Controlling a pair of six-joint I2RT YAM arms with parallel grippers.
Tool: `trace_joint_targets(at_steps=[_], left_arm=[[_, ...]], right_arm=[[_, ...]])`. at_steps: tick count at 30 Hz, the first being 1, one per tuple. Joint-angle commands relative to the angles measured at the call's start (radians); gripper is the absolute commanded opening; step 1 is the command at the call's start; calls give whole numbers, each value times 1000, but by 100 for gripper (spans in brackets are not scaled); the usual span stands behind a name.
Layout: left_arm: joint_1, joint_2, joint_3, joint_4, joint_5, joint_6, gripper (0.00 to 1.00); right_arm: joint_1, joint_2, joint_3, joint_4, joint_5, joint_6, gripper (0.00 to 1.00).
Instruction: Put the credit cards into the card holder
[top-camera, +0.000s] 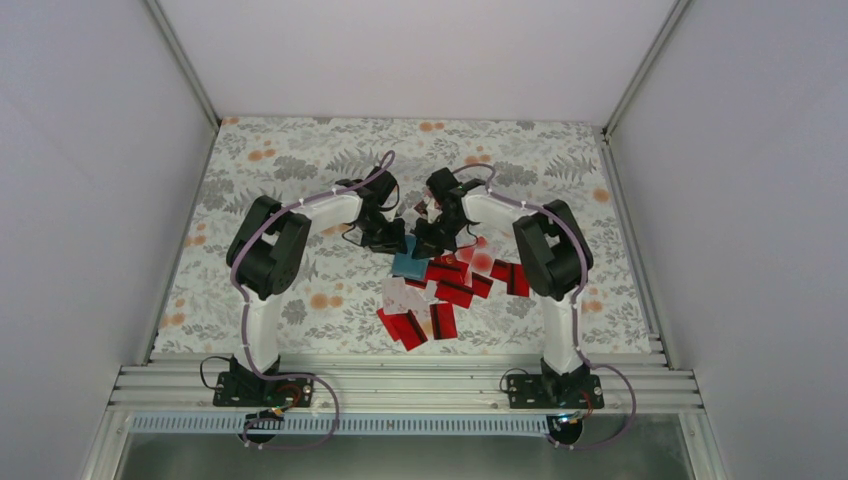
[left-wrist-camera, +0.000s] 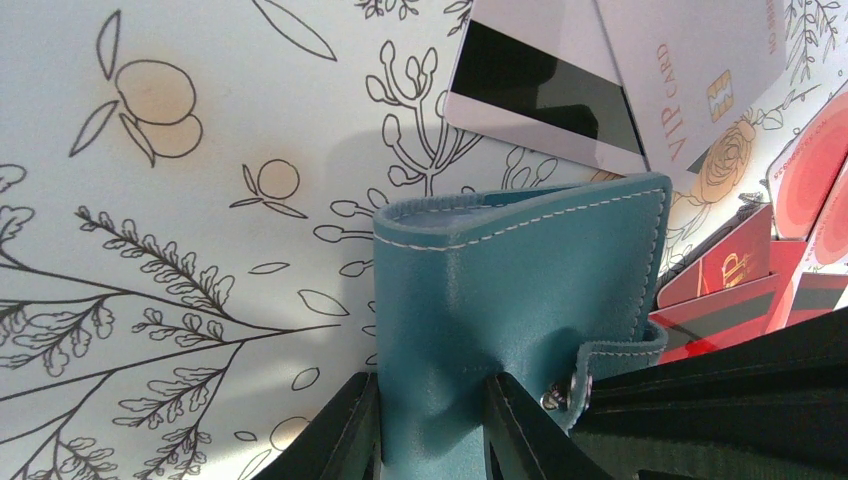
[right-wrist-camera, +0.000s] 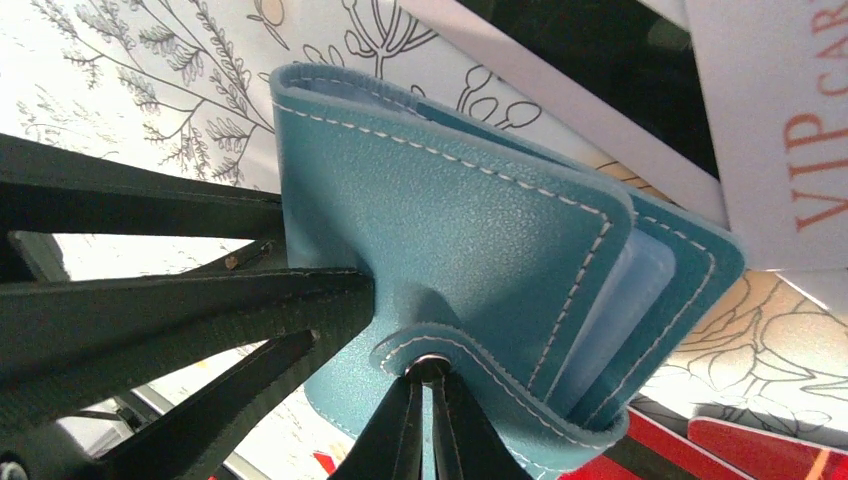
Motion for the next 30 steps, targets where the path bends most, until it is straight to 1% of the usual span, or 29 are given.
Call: trace_joint_targets(at_steps=[1, 11, 16, 20, 23, 26, 30], left_arm=[[-43, 74, -54, 26, -39, -6, 26], [-48, 66, -70, 57, -36, -8, 26], [-56, 53, -80, 88, -24, -14, 26], [-68, 32, -84, 100, -25, -13, 26], [-76, 23, -85, 101, -26, -12, 26], [-85, 26, -91, 104, -24, -6, 26], [-97, 22, -112, 125, -13, 3, 26]], right_arm=[[59, 193, -15, 5, 214, 12, 4], [64, 279, 91, -97, 159, 3, 4], [62, 324, 133, -151, 116, 27, 4], [53, 378, 175, -228, 100, 52, 4], [52, 433, 248, -298, 92, 82, 4], [55, 506, 351, -382, 125, 129, 4], [56, 585, 434, -430, 99, 148, 4]])
